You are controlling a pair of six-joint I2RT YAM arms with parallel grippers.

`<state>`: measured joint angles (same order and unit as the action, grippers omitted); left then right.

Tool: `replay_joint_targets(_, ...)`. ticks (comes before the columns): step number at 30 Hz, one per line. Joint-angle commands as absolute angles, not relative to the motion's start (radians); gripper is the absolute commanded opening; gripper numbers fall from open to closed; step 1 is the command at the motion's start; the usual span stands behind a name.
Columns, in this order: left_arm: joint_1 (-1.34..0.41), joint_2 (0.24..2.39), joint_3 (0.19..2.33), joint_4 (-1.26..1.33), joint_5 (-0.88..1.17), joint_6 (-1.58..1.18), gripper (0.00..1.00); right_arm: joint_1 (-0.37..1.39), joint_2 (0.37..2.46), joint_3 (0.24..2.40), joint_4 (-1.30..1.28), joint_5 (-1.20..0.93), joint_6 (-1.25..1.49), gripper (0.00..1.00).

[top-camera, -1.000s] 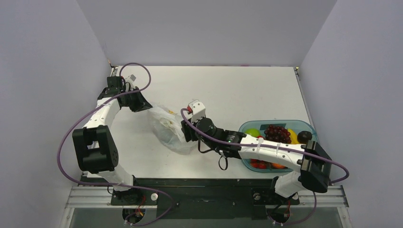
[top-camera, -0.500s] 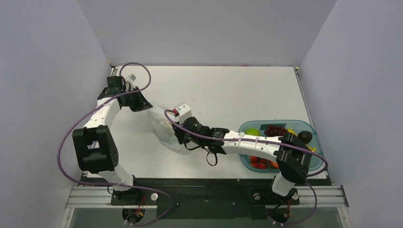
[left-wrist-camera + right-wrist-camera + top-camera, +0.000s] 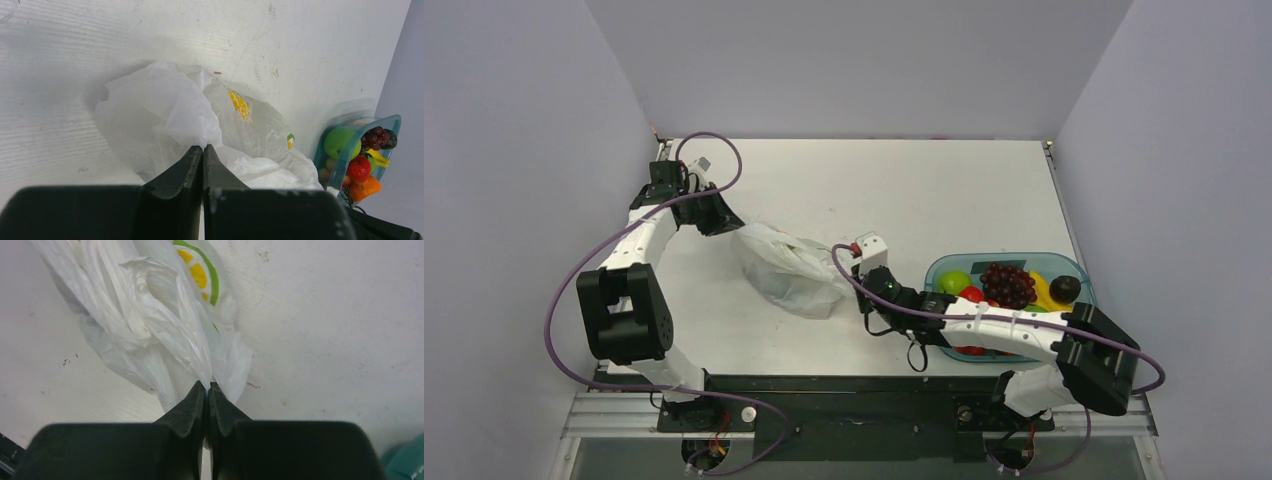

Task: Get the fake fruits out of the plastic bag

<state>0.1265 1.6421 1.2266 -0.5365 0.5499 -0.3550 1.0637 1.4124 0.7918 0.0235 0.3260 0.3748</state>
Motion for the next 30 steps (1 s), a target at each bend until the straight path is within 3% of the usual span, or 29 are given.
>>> replay_joint_targets(1,0.137,1.653,1.244,-0.509,0.508,-0.323,0.0,1.021,1.289,0.674,0.137,0.415,0.45,0.0)
replay_joint_targets(5,0.135,1.648,1.239,-0.509,0.496,-0.304,0.0,1.014,1.27,0.615,0.228,0.365,0.456,0.0)
replay_joint_targets(8,0.129,1.589,1.212,-0.502,0.461,-0.282,0.26,1.014,1.293,0.629,0.25,0.327,0.444,0.0)
replay_joint_targets(12,0.098,1.457,1.155,-0.478,0.406,-0.248,0.45,1.014,1.277,0.589,0.308,0.293,0.415,0.0)
replay_joint_targets(18,-0.004,1.252,1.157,-0.566,0.365,-0.275,0.5,1.003,1.217,0.527,0.36,0.284,0.415,0.0)
replay_joint_targets(25,-0.477,1.011,1.044,-0.518,0.097,-0.333,0.52,0.967,1.224,0.507,0.399,0.192,0.467,0.0)
replay_joint_targets(30,-0.722,1.053,1.069,-0.529,-0.084,-0.271,0.52,0.945,1.219,0.485,0.447,0.12,0.497,0.0)
